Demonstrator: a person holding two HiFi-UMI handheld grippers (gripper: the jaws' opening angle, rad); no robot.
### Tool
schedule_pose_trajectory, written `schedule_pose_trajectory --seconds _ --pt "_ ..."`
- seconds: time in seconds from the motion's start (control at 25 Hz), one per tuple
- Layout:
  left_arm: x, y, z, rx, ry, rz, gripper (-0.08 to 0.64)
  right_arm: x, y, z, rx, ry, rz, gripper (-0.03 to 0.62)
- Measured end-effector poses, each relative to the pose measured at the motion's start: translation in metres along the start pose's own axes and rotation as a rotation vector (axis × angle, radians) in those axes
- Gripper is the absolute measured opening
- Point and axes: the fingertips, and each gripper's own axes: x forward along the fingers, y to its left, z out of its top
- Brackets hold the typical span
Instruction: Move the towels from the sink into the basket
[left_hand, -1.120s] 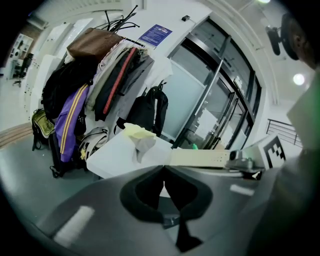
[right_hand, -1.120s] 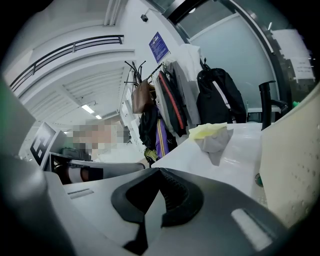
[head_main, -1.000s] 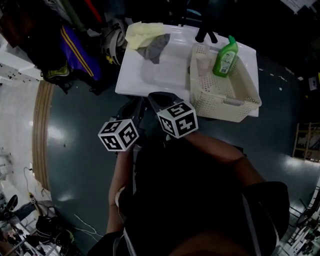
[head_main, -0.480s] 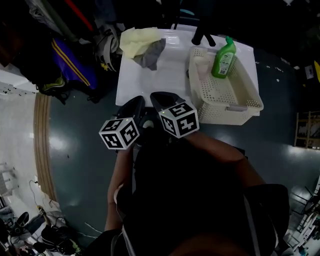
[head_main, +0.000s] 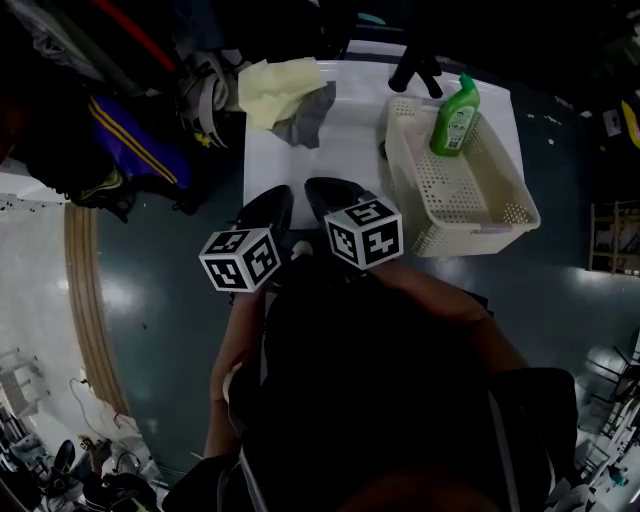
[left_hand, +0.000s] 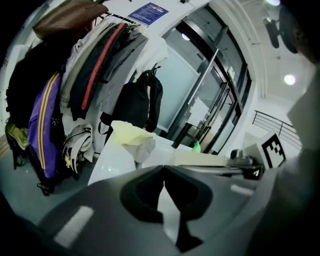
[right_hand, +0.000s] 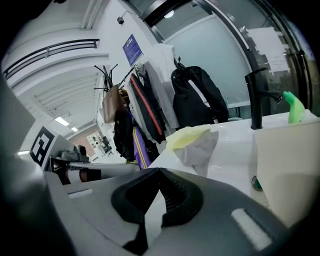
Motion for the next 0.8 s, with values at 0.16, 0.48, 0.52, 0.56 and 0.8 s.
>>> schedule_pose_trajectory --seconds 0.16,0.48,0.52,0.56,0.8 --pt "0.010 0.008 0.007 0.005 0.017 -0.028 0.008 0.012 -0.009 0.007 0.023 -0.007 -0.033 -0.002" --pt "0.029 0.024 0.021 0.011 0.046 -0.070 0.008 0.032 -0.026 0.019 0.044 -0.008 -0.088 0.000" --pt "0.032 0.026 0.023 0.014 0.051 -0.077 0.008 0.035 -0.028 0.020 0.048 -0.008 -0.094 0.000" --pt "0.035 0.028 0.024 0.016 0.056 -0.083 0.008 0.038 -0.031 0.021 0.053 -0.008 -0.100 -0.002" --pt "0.051 0.040 0.033 0.024 0.084 -0.116 0.008 0.053 -0.044 0.026 0.080 -0.014 -0.131 0.000"
